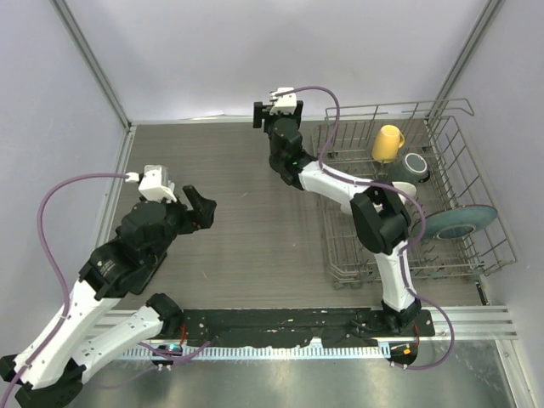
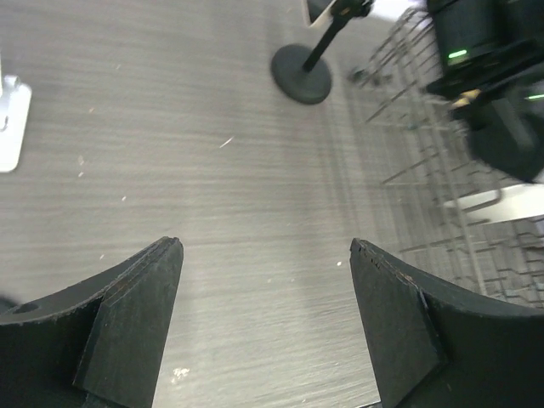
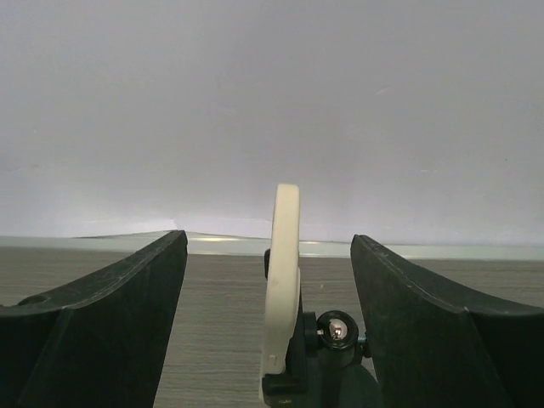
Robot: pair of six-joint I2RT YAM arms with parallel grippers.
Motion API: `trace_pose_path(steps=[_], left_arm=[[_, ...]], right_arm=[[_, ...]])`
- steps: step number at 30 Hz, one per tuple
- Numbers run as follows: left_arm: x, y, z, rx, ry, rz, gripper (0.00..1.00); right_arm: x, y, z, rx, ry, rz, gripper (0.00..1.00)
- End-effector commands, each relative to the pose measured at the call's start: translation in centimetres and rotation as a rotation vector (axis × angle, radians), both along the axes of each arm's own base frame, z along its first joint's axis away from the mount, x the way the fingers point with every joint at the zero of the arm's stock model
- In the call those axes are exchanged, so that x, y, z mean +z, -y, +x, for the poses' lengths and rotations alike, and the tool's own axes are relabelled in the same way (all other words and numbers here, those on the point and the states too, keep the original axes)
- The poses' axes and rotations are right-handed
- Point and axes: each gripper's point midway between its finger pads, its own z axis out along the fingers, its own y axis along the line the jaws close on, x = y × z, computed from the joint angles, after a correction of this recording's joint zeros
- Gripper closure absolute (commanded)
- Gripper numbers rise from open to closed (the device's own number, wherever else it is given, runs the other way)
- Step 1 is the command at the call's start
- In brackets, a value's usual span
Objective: Place the phone on the phone stand
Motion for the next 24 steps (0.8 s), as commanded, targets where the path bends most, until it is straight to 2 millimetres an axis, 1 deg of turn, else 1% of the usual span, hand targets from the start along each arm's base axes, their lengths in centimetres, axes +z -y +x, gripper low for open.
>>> trace_pose_path(steps=[1,3,4,6,7,8,9,10,11,12,13,14,15,16,17,18,19,20,21,22,23,24], left_arm=[[-2.2,-1.5,0.0,0.100,-0.121,0.060,0.16],[-2.3,-1.4,0.0,0.116,-0.140,0.044,0.16],[-2.2,-1.5,0.0,0.124,-0.138,0.035,0.16],[-2.1,-2.5,0.0,0.188,-0.128,0.014,0.14],[-1.7,-3.1,-0.2,0.213,-0.111,-0.010,0.14],[-1.5,-3.5,-0.2,0.244,-0.099,-0.040,0.14],[-1.8,-4.0,-0.1,0.272,-0.093,-0.043,0.15],[-1.6,-4.0,-0.3,0.270,-0.080,-0.066,0.17],[-1.6,-3.7,-0.1,0.260,-0.076,-0.077,0.19],[-1.6,-3.1,-0.2,0.232,-0.084,-0.086,0.21],[-1.5,-3.0,-0.3,0.223,-0.084,-0.092,0.22],[-1.2,-2.9,-0.4,0.219,-0.084,-0.095,0.24],[-1.0,-3.0,-0.5,0.215,-0.079,-0.100,0.24],[-0.7,-3.2,-0.6,0.216,-0.074,-0.104,0.24],[0.2,-3.6,-1.0,0.219,-0.048,-0.127,0.25],[0.7,-3.8,-1.2,0.218,-0.029,-0.134,0.24],[1.5,-4.0,-1.3,0.212,0.001,-0.158,0.25],[2.1,-4.1,-1.6,0.203,0.024,-0.177,0.25],[4.4,-4.2,-2.6,0.149,0.115,-0.248,0.25],[4.7,-4.0,-2.8,0.127,0.137,-0.262,0.25],[5.8,-4.3,-3.9,0.092,0.193,-0.307,0.25],[7.5,-3.9,-4.3,0.044,0.268,-0.345,0.25]], right_arm=[[9.6,0.8,-3.8,0.093,0.103,0.099,0.16],[9.8,1.6,-4.7,0.090,0.096,0.100,0.16],[11.3,2.6,-5.4,0.072,0.109,0.118,0.16],[11.6,3.0,-6.0,0.074,0.085,0.109,0.16],[12.7,3.3,-6.7,0.086,0.090,0.111,0.16],[12.6,2.6,-7.1,0.129,0.074,0.090,0.16],[12.5,2.2,-7.4,0.167,0.070,0.079,0.16],[13.2,1.5,-8.1,0.225,0.076,0.099,0.16],[12.8,-1.2,-9.1,0.381,0.067,0.067,0.16],[13.8,-2.6,-9.6,0.461,0.075,0.069,0.16],[13.7,-4.5,-10.2,0.565,0.055,0.086,0.16],[11.4,-7.9,-11.1,0.732,0.001,0.053,0.16],[12.6,-9.5,-11.7,0.811,0.019,0.063,0.17],[12.4,-11.3,-12.6,0.884,0.005,0.070,0.18],[9.0,-13.7,-12.1,0.946,-0.069,0.062,0.18],[10.5,-15.7,-14.0,1.101,-0.035,0.066,0.18],[9.6,-17.1,-14.4,1.173,-0.054,0.075,0.18],[9.3,-18.5,-15.2,1.256,-0.080,0.121,0.18],[7.8,-21.2,-15.3,1.370,-0.106,0.152,0.18],[7.4,-21.9,-15.2,1.382,-0.136,0.186,0.19],[6.3,-23.0,-14.3,1.381,-0.142,0.194,0.20],[5.6,-23.5,-13.7,1.355,-0.166,0.209,0.19]])
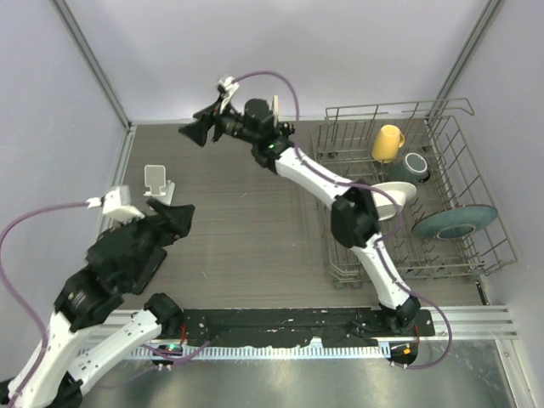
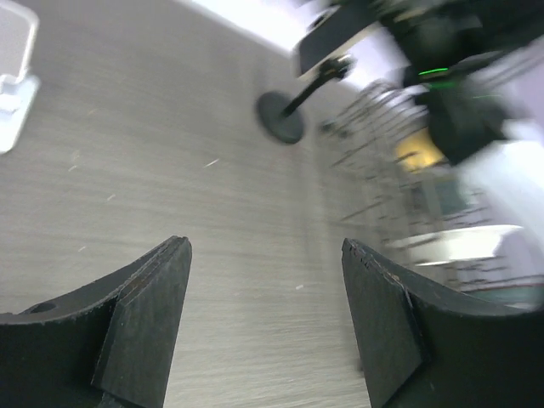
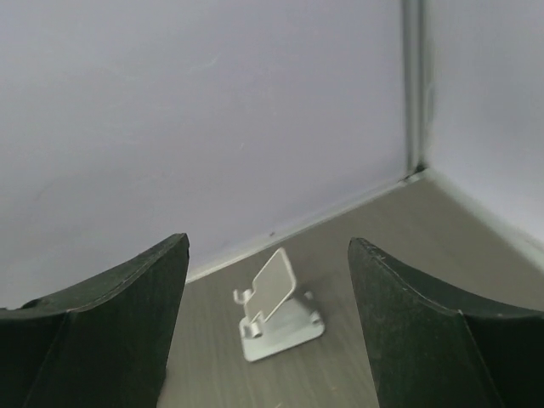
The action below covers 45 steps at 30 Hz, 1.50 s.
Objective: Place the phone on the phone stand
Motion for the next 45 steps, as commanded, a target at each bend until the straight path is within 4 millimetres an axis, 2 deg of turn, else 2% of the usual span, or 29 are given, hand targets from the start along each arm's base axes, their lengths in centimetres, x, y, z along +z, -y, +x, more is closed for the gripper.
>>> trace_pose_path(steps=[1,2,3,5,9,15,17,18,19,20,22,23,24,25,26,27,28,29,30,32,37,38,39,40,41,42,43,44,45], left_arm=[[6.4,0.9,-2.4,-0.157,0.312,-0.176,0.25],[7.2,0.6,-3.4,-0.180,0.368,-0.212,0.25],[8.2,0.7,-3.7,-0.197,0.418,-0.245,0.25],[7.9,0.9,-4.1,-0.220,0.436,-0.242,0.24],[7.9,0.7,-4.6,-0.241,0.446,-0.203,0.24],[7.6,0.5,-4.3,-0.222,0.386,-0.159,0.24],[6.7,-0.6,-3.1,-0.119,0.324,-0.162,0.26],[5.2,-1.2,-2.8,-0.079,0.260,-0.127,0.27],[4.8,-1.5,-2.2,-0.044,0.217,-0.101,0.27],[4.3,-2.0,-1.9,-0.011,0.186,-0.071,0.27],[3.5,-3.3,-1.8,0.054,0.120,0.004,0.27],[3.0,-3.3,-1.4,0.067,0.086,0.036,0.27],[2.6,-3.4,-1.3,0.078,0.063,0.058,0.27],[2.3,-3.2,-1.0,0.077,0.051,0.072,0.24],[1.6,-2.7,-0.5,0.072,0.021,0.096,0.22],[1.0,-2.3,-0.2,0.069,0.000,0.105,0.20],[0.4,-1.9,0.1,0.060,-0.024,0.115,0.20],[-0.4,-1.4,0.4,0.054,-0.058,0.133,0.20],[-1.8,-0.6,1.2,0.055,-0.114,0.170,0.19],[-3.9,0.4,2.6,0.076,-0.200,0.211,0.18],[-5.4,0.7,6.9,0.160,-0.257,0.060,0.08],[-6.7,0.0,7.6,0.189,-0.284,0.024,0.07],[-7.4,-2.0,8.8,0.270,-0.298,-0.022,0.06],[-7.2,-2.6,9.9,0.310,-0.273,-0.099,0.04],[-8.7,-4.4,10.3,0.377,-0.290,-0.139,0.02],[-9.1,-5.3,10.6,0.422,-0.278,-0.185,0.02],[-8.8,-6.2,11.5,0.459,-0.229,-0.247,0.01],[-11.0,-8.1,11.4,0.552,-0.245,-0.340,0.01],[-11.3,-8.6,11.4,0.577,-0.211,-0.400,0.00]], right_arm=[[-1.7,-4.6,-2.8,0.242,-0.140,0.032,0.19],[-3.7,-5.5,-2.7,0.249,-0.170,0.018,0.19],[-4.0,-6.0,-3.0,0.266,-0.174,0.025,0.19],[-4.9,-7.4,-3.8,0.257,-0.176,0.016,0.19],[-9.1,-9.6,-4.4,0.175,-0.173,-0.086,0.18],[-11.1,-10.4,-3.4,0.038,-0.205,-0.122,0.19],[-10.6,-9.9,-3.2,-0.019,-0.204,-0.137,0.20],[-10.8,-9.4,-3.1,-0.049,-0.220,-0.166,0.20],[-10.7,-8.8,-2.9,-0.075,-0.230,-0.182,0.20],[-8.4,-7.7,-2.9,-0.111,-0.230,-0.177,0.21],[-8.1,-6.0,-3.2,-0.134,-0.265,-0.224,0.21],[-5.2,-4.7,-3.8,-0.142,-0.257,-0.202,0.21],[-4.3,-3.7,-4.1,-0.148,-0.263,-0.207,0.21],[-5.0,-2.6,-3.9,-0.158,-0.292,-0.228,0.22],[-1.7,-0.9,-4.6,-0.162,-0.273,-0.192,0.22],[-1.1,0.1,-4.7,-0.172,-0.281,-0.192,0.22],[-2.0,0.9,-4.9,-0.185,-0.299,-0.215,0.22],[-1.1,2.2,-4.8,-0.201,-0.294,-0.212,0.22],[1.2,3.6,-5.6,-0.209,-0.270,-0.187,0.22],[1.1,5.6,-5.8,-0.241,-0.256,-0.210,0.22],[3.7,11.5,-6.0,-0.361,-0.213,-0.186,0.22],[4.6,12.3,-5.9,-0.366,-0.204,-0.157,0.22],[4.6,13.7,-5.9,-0.356,-0.218,-0.141,0.22],[4.9,14.5,-5.7,-0.357,-0.217,-0.127,0.22],[5.4,15.1,-5.6,-0.353,-0.212,-0.104,0.22],[4.9,16.1,-5.1,-0.367,-0.225,-0.105,0.22],[5.8,16.9,-5.4,-0.369,-0.213,-0.090,0.22],[6.1,17.3,-5.5,-0.372,-0.206,-0.085,0.22],[5.7,18.0,-5.2,-0.387,-0.201,-0.093,0.22]])
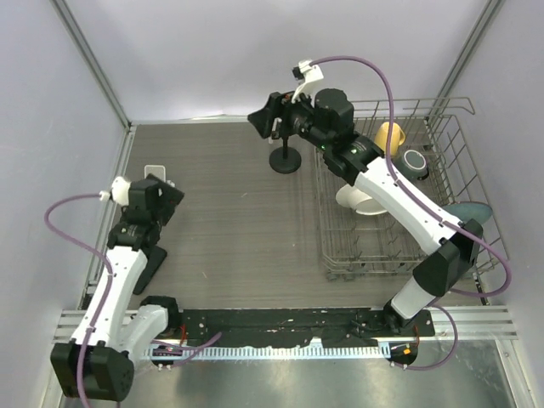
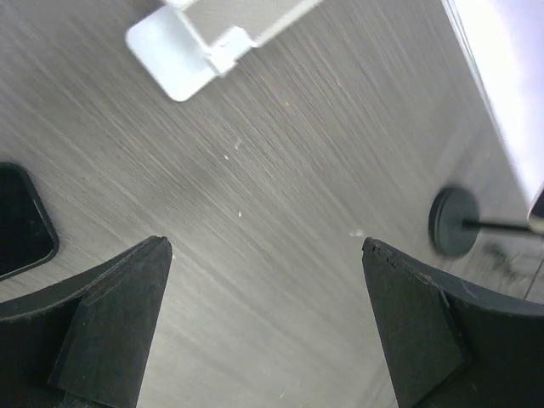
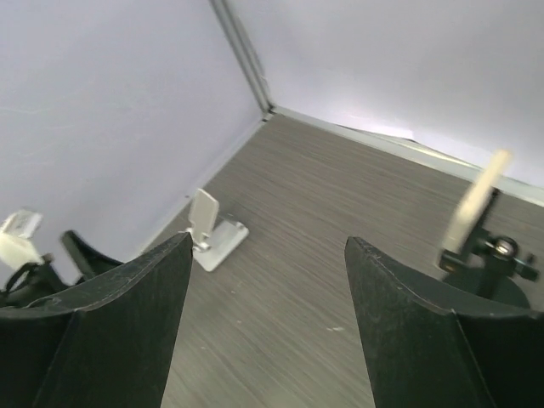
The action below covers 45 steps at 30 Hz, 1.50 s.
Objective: Place the phone on the phone stand
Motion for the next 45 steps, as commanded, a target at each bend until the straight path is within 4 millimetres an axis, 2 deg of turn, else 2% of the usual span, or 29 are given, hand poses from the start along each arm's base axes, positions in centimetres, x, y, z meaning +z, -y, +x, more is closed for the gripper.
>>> trace_pose_path(steps=[1,2,3,4,5,6,9,10,11,12,13,14,16,17,18,19,22,25,27,28,32,33,45], left_arm=[[0.8,-3.2,2.8,0.234,0.288,-0.295,0.01],[-2.4,-4.9,2.1,0.366,0.287,-0.402,0.01],[-3.3,-5.6,2.2,0.407,0.320,-0.449,0.01],[-2.2,-6.3,3.4,0.417,0.445,-0.496,0.02],[-4.7,-7.0,3.0,0.460,0.445,-0.523,0.05],[-4.8,-7.2,3.4,0.458,0.467,-0.525,0.06],[-7.3,-8.1,4.4,0.483,0.414,-0.542,0.10],[-6.1,-8.3,5.3,0.456,0.496,-0.551,0.11],[-7.4,-8.8,5.7,0.472,0.474,-0.565,0.11],[-7.4,-8.6,6.2,0.451,0.481,-0.590,0.12],[-6.4,-8.9,6.9,0.431,0.524,-0.592,0.13],[-7.2,-9.1,7.3,0.436,0.506,-0.594,0.14],[-6.7,-9.5,7.8,0.430,0.538,-0.589,0.17],[-6.7,-9.5,8.0,0.428,0.544,-0.587,0.18],[-7.1,-9.6,8.2,0.431,0.532,-0.588,0.18],[-6.7,-9.5,8.6,0.413,0.535,-0.585,0.19],[-6.8,-9.6,9.4,0.401,0.550,-0.599,0.33],[-6.9,-9.1,10.4,0.349,0.562,-0.628,0.41],[-6.5,-9.0,10.7,0.329,0.599,-0.643,0.45],[-7.3,-9.0,10.7,0.339,0.587,-0.649,0.49],[-7.9,-8.8,11.1,0.328,0.583,-0.665,0.53],[-7.3,-8.8,11.3,0.314,0.603,-0.667,0.55],[-8.3,-8.5,11.2,0.299,0.596,-0.667,0.79]], right_arm=[[0.8,2.5,0.3,-0.025,0.038,0.023,0.22],[1.2,2.9,0.3,-0.033,0.056,0.028,0.22],[0.7,3.5,0.5,-0.047,0.056,0.019,0.22],[1.2,4.0,0.4,-0.053,0.070,0.026,0.22],[1.4,4.2,0.3,-0.053,0.081,0.028,0.22],[1.2,4.4,0.3,-0.055,0.082,0.020,0.22],[1.1,4.8,0.3,-0.059,0.095,0.006,0.22],[1.1,5.1,0.4,-0.062,0.103,-0.001,0.22],[1.3,5.3,0.3,-0.065,0.107,0.000,0.22],[1.1,5.4,0.3,-0.067,0.106,-0.005,0.22],[1.1,5.5,0.3,-0.068,0.107,-0.006,0.22],[1.1,5.7,0.4,-0.073,0.108,-0.007,0.22],[0.9,6.0,0.4,-0.074,0.108,-0.012,0.22],[1.7,6.2,0.5,-0.079,0.134,0.007,0.22],[1.6,6.3,0.5,-0.082,0.133,0.006,0.22],[1.7,6.5,0.5,-0.085,0.136,0.009,0.21],[1.6,6.7,0.7,-0.091,0.144,0.009,0.22],[1.5,7.0,0.9,-0.099,0.147,0.005,0.22],[1.3,7.2,1.0,-0.104,0.143,0.002,0.22],[1.4,7.2,1.1,-0.107,0.146,0.004,0.21],[1.2,7.4,1.2,-0.111,0.145,-0.001,0.21],[1.4,7.5,1.2,-0.112,0.150,0.003,0.21],[1.2,7.8,1.4,-0.113,0.148,0.007,0.21]])
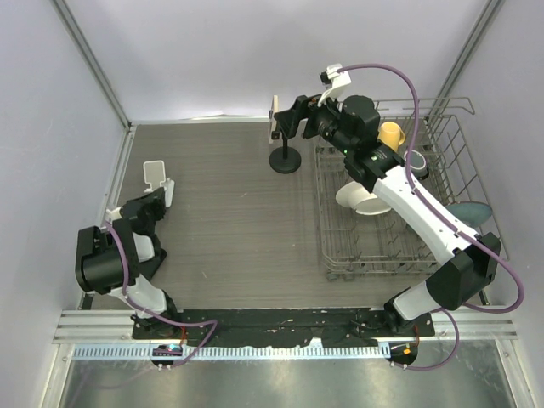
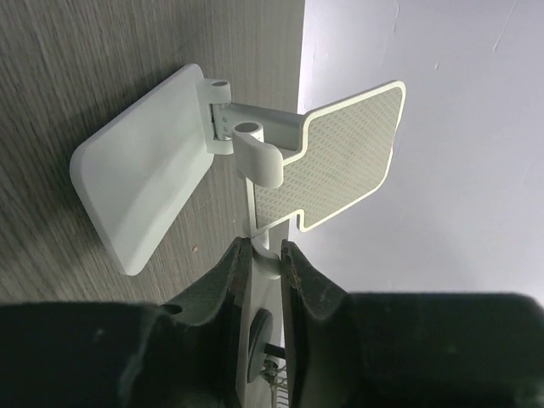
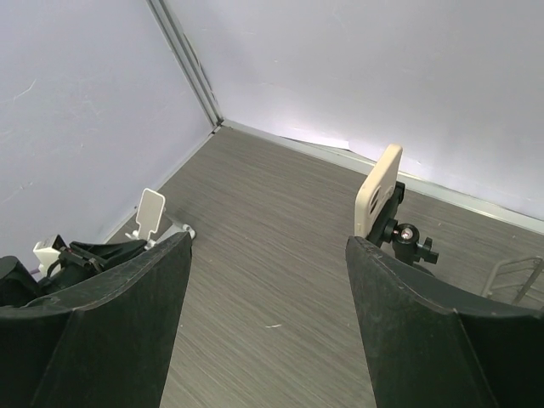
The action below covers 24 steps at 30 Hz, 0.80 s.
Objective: Place the phone on the phone stand
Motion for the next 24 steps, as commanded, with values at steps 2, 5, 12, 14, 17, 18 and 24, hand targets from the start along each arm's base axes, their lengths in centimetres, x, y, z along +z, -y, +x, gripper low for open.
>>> trace_pose_path(steps=[2,5,12,14,17,18,24], left_arm=[[2.0,0.0,0.7,-0.021,0.098,0.031,0.87],[2.1,0.4,1.0,-0.054,0.112,0.041,0.95],[3.5,2.6,1.9,-0.200,0.182,0.061,1.00],[3.9,3.5,2.2,-0.260,0.204,0.058,1.00],[4.8,4.9,1.9,-0.341,0.233,0.041,1.00],[5.1,6.0,1.6,-0.409,0.239,0.046,1.00],[5.0,10.3,0.2,-0.677,0.157,0.065,1.00]], right_arm=[[3.0,0.7,-0.8,0.005,0.085,0.045,0.21],[2.9,0.6,-0.7,0.005,0.084,0.046,0.22],[2.8,0.4,-0.6,0.010,0.078,0.046,0.21],[2.7,0.4,-0.5,0.010,0.078,0.046,0.22],[2.7,0.4,-0.4,0.008,0.077,0.045,0.21],[2.7,0.5,-0.4,0.007,0.078,0.046,0.22],[2.6,0.5,-0.4,0.002,0.077,0.038,0.21]])
